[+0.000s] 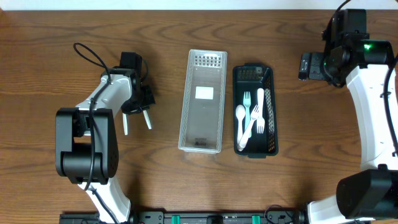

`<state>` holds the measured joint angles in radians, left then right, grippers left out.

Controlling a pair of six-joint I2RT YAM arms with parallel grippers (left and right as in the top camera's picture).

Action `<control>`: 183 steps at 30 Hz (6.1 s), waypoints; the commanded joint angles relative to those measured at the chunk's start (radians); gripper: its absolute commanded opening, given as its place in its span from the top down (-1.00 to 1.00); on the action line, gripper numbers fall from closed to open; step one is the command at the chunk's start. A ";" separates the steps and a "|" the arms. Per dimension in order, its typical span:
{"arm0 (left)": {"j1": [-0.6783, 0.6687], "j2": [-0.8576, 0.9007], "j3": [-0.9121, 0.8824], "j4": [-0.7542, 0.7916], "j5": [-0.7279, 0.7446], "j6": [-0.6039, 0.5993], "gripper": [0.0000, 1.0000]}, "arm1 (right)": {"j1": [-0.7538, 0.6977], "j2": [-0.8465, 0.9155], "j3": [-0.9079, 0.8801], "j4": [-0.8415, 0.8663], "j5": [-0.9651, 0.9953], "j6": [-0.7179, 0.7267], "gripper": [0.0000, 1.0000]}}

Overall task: Pack container
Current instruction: 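Lower the left gripper onto a white spoon and grasp it, then carry the spoon over the clear basket and lower it in, then release the spoon and move the left gripper back to the spoons, then lower the left gripper and grasp the next white spoon, then carry the spoon into the clear basket and release it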

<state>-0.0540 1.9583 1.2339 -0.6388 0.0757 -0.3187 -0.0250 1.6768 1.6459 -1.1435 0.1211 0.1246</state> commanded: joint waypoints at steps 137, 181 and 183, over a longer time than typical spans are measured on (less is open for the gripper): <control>0.158 0.044 0.130 -0.259 -0.035 0.169 0.88 | -0.003 -0.001 -0.006 0.001 -0.013 -0.007 -0.93; -0.350 -0.440 0.209 -0.219 -0.144 0.127 -0.42 | -0.003 -0.001 -0.006 0.000 -0.013 -0.008 -0.93; -0.259 -0.497 0.208 -0.246 -0.206 0.111 -0.47 | -0.003 -0.001 -0.006 0.000 -0.013 -0.008 -0.93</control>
<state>-0.4164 1.5562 1.4075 -0.8604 -0.0029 -0.2043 -0.0250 1.6768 1.6447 -1.1412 0.1047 0.1246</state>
